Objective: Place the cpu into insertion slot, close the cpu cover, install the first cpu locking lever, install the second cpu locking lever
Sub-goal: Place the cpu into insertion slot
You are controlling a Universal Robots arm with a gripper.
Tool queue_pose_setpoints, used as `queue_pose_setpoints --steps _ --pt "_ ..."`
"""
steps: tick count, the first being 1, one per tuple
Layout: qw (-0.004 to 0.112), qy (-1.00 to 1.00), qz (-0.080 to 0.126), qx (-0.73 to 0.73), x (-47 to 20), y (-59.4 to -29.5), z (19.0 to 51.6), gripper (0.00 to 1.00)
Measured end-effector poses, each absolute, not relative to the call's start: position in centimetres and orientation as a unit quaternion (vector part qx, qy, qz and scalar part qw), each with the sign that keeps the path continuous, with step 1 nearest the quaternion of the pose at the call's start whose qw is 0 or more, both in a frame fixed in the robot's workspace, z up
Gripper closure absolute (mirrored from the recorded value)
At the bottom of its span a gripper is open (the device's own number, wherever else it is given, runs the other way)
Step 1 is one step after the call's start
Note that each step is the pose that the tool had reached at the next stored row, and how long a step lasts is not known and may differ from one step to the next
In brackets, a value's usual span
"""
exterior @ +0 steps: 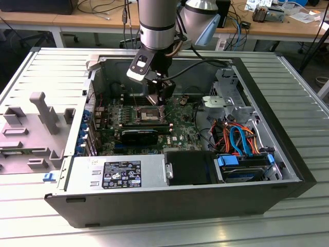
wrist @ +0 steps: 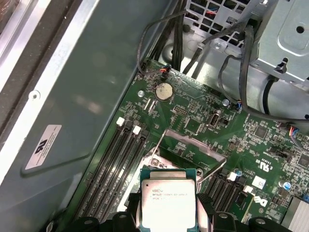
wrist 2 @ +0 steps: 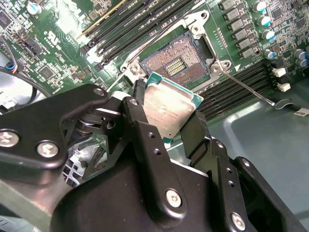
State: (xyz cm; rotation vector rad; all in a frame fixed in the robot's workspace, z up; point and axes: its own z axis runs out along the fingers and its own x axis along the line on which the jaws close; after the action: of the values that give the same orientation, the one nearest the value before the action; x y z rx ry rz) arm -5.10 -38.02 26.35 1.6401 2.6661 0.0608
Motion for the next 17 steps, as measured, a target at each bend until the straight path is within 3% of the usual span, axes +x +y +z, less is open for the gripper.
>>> queue_pose_setpoints --steps 17 --pt "0.006 0.845 0.019 0.534 -5.11 -38.02 26.35 0.46"
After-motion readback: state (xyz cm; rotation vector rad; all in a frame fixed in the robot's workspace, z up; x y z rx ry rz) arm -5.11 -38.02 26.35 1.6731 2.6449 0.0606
